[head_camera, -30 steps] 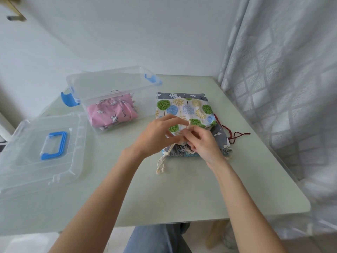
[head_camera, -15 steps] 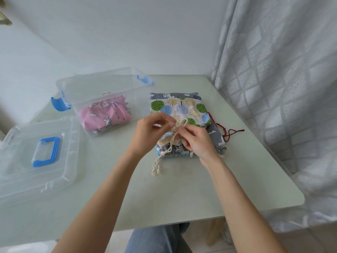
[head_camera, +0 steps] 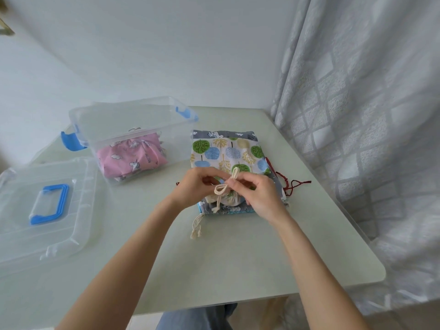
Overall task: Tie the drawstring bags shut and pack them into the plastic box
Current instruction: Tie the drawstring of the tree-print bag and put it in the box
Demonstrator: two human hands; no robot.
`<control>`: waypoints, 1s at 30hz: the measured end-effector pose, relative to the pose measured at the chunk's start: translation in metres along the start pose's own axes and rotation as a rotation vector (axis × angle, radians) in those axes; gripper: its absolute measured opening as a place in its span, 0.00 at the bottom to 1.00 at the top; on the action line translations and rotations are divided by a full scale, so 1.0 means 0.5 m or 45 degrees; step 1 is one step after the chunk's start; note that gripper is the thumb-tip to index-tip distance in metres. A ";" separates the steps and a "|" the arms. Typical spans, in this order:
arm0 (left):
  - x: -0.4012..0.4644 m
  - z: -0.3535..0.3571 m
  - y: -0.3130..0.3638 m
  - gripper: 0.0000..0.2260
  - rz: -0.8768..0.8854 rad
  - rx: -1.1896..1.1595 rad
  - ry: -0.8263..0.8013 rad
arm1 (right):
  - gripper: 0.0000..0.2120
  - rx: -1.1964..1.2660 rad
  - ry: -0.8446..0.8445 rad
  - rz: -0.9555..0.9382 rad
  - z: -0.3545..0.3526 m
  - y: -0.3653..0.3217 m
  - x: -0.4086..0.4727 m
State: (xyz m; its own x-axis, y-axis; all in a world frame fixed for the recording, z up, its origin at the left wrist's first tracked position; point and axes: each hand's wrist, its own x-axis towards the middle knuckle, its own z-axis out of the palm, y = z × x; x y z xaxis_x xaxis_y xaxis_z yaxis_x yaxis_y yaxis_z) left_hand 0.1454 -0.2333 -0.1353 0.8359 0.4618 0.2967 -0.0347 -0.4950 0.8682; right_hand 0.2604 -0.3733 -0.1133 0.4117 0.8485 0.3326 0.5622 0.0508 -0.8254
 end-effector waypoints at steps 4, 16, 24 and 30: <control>0.007 0.013 0.001 0.08 0.027 0.010 -0.027 | 0.09 0.000 -0.089 0.014 -0.022 -0.005 0.007; 0.003 0.010 0.020 0.02 -0.010 -0.234 -0.116 | 0.06 0.275 -0.192 0.063 -0.048 0.006 0.028; 0.011 0.018 0.016 0.03 -0.090 -0.071 -0.022 | 0.07 -0.789 0.249 -0.528 -0.018 0.018 0.035; 0.005 0.024 0.018 0.03 -0.038 -0.131 0.120 | 0.04 -1.086 0.648 -0.761 0.013 0.026 0.028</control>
State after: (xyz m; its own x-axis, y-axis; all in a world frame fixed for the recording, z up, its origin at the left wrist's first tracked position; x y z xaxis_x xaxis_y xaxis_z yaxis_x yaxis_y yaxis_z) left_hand 0.1538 -0.2453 -0.1315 0.7823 0.5447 0.3022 -0.0707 -0.4043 0.9119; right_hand 0.2688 -0.3572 -0.1222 0.0489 0.4890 0.8709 0.9858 -0.1639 0.0367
